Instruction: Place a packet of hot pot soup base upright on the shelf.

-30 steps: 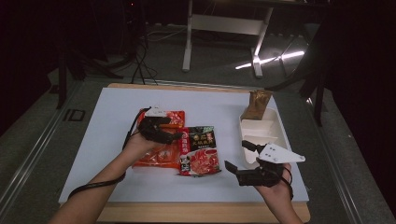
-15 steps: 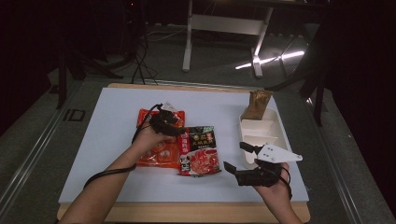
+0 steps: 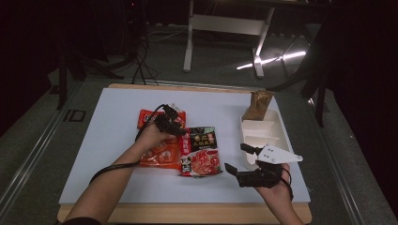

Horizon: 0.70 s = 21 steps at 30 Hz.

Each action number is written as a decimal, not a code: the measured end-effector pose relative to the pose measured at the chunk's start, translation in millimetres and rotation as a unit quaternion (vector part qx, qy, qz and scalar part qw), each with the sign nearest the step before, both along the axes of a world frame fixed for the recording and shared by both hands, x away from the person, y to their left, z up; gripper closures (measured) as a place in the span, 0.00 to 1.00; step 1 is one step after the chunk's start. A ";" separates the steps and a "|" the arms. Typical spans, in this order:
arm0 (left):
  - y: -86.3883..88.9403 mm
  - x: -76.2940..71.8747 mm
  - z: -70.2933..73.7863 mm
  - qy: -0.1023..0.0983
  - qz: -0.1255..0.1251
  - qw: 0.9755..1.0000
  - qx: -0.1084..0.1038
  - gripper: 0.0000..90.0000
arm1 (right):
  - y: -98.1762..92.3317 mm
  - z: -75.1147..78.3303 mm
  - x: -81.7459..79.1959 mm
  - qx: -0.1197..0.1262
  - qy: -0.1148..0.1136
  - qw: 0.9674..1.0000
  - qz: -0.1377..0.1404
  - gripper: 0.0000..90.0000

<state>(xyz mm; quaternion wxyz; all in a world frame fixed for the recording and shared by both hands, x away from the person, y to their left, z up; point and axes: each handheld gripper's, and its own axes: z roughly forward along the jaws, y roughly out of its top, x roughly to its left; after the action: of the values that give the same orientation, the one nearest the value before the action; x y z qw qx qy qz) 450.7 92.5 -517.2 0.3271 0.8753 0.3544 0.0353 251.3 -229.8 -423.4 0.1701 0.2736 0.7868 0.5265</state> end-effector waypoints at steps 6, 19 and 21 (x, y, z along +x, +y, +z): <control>-10.5 -0.8 -3.6 0.003 -0.017 1.000 0.023 0.74 | 1.5 -1.3 1.1 -0.005 0.003 1.000 0.001 0.15; -14.1 -9.4 9.7 -0.012 -0.011 1.000 0.018 0.96 | 0.2 0.9 1.7 -0.002 0.002 1.000 -0.005 0.15; -13.1 -11.8 14.8 -0.015 -0.010 1.000 0.010 0.96 | -0.4 2.1 1.7 0.002 0.001 1.000 -0.004 0.15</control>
<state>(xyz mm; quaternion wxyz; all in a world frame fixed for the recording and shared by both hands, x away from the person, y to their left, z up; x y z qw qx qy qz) 438.9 79.4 -502.4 0.3239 0.8815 0.3402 0.0484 253.0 -230.1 -421.3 0.1706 0.2783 0.7846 0.5271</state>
